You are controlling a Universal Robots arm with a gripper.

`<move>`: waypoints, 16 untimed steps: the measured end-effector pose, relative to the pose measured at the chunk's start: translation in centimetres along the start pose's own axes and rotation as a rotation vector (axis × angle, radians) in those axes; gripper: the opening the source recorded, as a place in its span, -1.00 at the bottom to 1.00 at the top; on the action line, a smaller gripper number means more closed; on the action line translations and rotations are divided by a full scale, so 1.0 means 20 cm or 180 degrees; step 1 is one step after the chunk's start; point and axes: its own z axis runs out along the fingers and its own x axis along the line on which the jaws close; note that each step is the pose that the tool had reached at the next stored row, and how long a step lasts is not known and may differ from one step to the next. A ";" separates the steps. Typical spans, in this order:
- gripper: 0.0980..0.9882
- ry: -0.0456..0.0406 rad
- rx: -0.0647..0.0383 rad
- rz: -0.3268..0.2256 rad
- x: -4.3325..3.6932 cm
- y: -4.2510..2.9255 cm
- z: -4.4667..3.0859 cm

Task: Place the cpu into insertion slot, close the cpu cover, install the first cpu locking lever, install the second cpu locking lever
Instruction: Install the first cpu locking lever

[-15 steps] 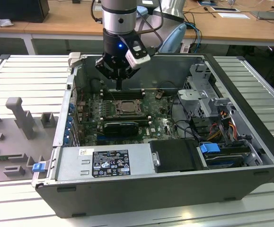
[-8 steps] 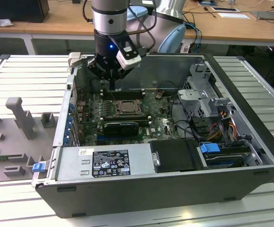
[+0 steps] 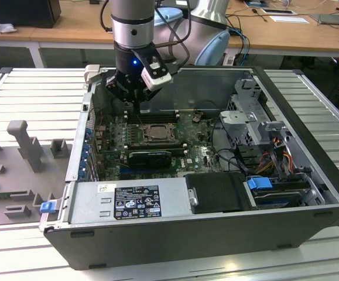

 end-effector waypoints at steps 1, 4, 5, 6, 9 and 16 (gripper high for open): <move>-0.98 0.0000 0.0000 0.0000 0.001 0.000 0.005; -0.98 0.0000 0.0000 0.0000 0.001 0.000 0.013; -0.98 0.0000 0.0000 0.0000 0.002 -0.001 0.016; -0.98 0.0001 0.0001 -0.0001 0.002 -0.001 0.016; -0.98 0.0000 0.0000 -0.0002 0.010 0.000 0.017; -0.98 0.0000 -0.0005 -0.0009 0.093 0.005 0.037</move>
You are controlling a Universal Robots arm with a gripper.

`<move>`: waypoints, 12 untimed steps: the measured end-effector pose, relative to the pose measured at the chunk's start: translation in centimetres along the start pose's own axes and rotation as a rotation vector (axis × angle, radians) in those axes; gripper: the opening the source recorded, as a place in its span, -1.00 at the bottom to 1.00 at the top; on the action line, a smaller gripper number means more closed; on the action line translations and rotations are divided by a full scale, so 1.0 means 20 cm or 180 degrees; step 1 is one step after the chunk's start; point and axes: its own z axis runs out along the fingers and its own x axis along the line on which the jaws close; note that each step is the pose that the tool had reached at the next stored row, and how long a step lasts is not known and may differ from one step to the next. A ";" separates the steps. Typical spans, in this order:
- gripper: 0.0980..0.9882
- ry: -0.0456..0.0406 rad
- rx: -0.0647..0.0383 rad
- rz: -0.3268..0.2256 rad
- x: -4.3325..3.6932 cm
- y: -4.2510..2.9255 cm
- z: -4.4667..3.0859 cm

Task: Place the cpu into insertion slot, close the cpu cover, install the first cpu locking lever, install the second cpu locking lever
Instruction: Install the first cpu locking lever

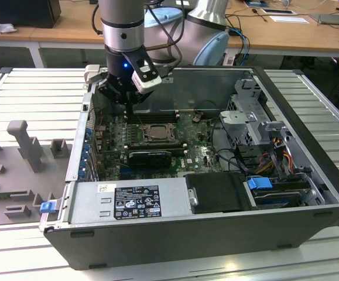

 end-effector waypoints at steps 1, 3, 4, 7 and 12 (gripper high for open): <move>-0.98 0.0000 -0.0001 0.0000 0.005 0.004 0.008; -0.98 0.0000 -0.0002 -0.0001 0.013 0.020 0.021; -0.98 0.0000 -0.0002 -0.0002 0.015 0.026 0.024; -0.98 0.0000 -0.0002 -0.0002 0.018 0.064 0.032; -0.98 0.0000 -0.0002 -0.0002 0.021 0.122 0.040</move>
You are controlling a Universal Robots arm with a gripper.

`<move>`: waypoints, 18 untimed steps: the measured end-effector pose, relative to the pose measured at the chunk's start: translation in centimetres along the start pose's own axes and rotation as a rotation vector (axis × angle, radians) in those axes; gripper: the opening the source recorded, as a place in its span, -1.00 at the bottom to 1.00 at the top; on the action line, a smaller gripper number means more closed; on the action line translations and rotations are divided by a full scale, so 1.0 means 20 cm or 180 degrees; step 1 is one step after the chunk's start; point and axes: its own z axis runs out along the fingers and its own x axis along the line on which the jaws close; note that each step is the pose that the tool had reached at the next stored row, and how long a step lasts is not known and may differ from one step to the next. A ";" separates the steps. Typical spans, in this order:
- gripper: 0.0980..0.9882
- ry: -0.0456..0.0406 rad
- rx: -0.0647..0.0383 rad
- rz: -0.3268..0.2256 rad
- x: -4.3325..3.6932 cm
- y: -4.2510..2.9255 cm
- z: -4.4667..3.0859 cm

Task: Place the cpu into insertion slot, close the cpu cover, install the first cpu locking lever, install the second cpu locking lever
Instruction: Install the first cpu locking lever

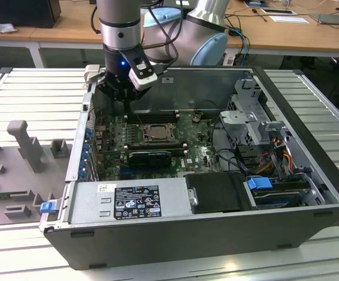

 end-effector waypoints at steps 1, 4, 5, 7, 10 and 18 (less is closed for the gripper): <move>-0.98 0.0000 0.0000 0.0000 -0.002 0.005 0.001; -0.98 0.0003 0.0000 0.0001 -0.057 0.015 0.002; -0.98 0.0004 0.0000 0.0000 -0.080 0.017 0.002; -0.98 0.0009 0.0000 0.0001 -0.127 0.021 0.003; -0.98 0.0024 -0.0001 0.0001 -0.226 0.032 0.009; -0.98 0.0032 -0.0086 0.0001 -0.355 0.031 0.114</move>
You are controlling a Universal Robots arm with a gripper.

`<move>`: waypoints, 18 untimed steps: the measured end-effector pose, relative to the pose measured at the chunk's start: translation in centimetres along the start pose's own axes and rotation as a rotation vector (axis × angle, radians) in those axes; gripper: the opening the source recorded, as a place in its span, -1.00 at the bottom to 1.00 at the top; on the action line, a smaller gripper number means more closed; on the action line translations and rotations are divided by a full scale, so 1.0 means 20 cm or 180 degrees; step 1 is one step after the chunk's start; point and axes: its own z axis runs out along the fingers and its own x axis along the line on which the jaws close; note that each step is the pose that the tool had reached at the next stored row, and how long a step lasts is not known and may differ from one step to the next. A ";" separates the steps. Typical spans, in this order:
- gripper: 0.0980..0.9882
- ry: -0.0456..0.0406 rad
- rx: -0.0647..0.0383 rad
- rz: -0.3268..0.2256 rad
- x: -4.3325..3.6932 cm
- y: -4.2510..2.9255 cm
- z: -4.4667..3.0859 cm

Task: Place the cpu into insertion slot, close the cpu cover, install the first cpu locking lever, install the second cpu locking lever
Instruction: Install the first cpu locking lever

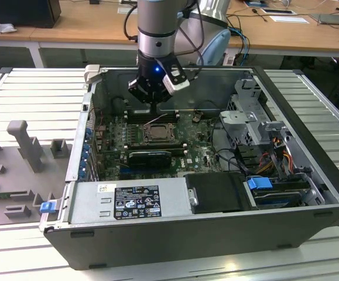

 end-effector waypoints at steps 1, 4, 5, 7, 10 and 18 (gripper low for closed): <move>-0.98 -0.0001 0.0000 -0.0003 -0.004 0.000 0.006; -0.98 -0.0047 0.0002 -0.0028 -0.011 -0.001 0.022; -0.98 -0.0053 0.0002 -0.0031 -0.016 0.001 0.026; -0.98 -0.0053 0.0002 -0.0037 -0.031 0.005 0.033; -0.98 -0.0047 0.0001 -0.0133 -0.040 0.009 0.040; -0.98 -0.0044 0.0001 -0.0172 -0.081 0.014 0.074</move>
